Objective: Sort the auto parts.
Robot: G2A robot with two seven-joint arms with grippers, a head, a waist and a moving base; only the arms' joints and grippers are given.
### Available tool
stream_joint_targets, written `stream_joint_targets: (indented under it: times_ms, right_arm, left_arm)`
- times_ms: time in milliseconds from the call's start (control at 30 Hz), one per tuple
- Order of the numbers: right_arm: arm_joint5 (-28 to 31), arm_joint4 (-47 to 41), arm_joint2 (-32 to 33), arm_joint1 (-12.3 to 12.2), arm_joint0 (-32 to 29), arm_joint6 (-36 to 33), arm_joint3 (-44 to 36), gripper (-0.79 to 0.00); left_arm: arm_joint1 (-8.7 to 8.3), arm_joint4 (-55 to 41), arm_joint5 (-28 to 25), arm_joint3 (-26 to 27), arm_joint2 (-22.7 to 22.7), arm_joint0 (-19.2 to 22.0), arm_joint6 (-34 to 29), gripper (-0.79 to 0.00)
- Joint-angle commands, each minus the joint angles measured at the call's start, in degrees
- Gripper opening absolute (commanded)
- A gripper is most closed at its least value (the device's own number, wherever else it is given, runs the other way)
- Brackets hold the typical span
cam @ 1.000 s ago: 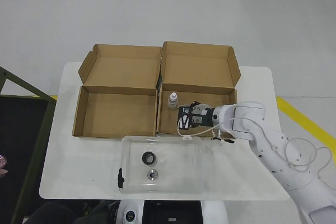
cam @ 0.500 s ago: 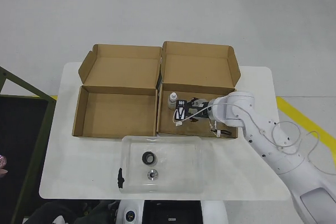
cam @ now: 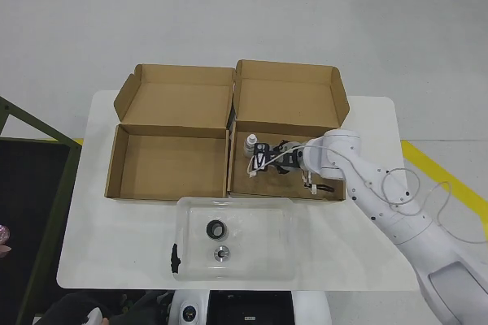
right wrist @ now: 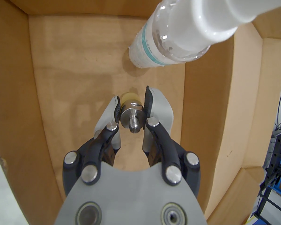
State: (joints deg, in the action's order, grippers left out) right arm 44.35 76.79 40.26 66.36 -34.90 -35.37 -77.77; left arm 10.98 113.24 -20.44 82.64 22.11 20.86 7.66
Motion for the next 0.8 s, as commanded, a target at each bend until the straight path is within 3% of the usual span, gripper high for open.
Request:
stream_joint_targets:
  times_ms: [0, 167, 267, 333, 533, 667, 767]
  right_arm:
    - [-0.16, 0.36, -0.38, 0.23, 0.09, -0.02, 0.39, -0.683]
    - [-0.49, 0.88, -1.02, 0.79, 0.38, 0.18, 1.37, -0.643]
    - [-1.04, 0.87, -0.99, 1.05, 0.48, 0.41, 1.64, -0.483]
    - [-1.24, 1.02, -0.72, 1.09, 0.47, 0.47, 1.42, -0.425]
    - [-0.79, 0.6, 1.15, 0.7, -0.45, 0.71, -0.08, -0.394]
    - [-0.57, -0.15, 2.98, 0.14, -1.92, 0.55, -2.03, -0.28]
    - [-0.41, -0.88, 4.78, -0.45, -3.5, 0.62, -4.02, -0.305]
  left_arm:
    - [0.0, 0.0, 0.0, 0.0, 0.0, 0.0, 0.0, 0.0]
    - [0.0, 0.0, 0.0, 0.0, 0.0, 0.0, 0.0, 0.0]
    - [0.0, 0.0, 0.0, 0.0, 0.0, 0.0, 0.0, 0.0]
    - [0.0, 0.0, 0.0, 0.0, 0.0, 0.0, 0.0, 0.0]
    - [0.0, 0.0, 0.0, 0.0, 0.0, 0.0, 0.0, 0.0]
    - [0.0, 0.0, 0.0, 0.0, 0.0, 0.0, 0.0, 0.0]
    - [0.0, 0.0, 0.0, 0.0, 0.0, 0.0, 0.0, 0.0]
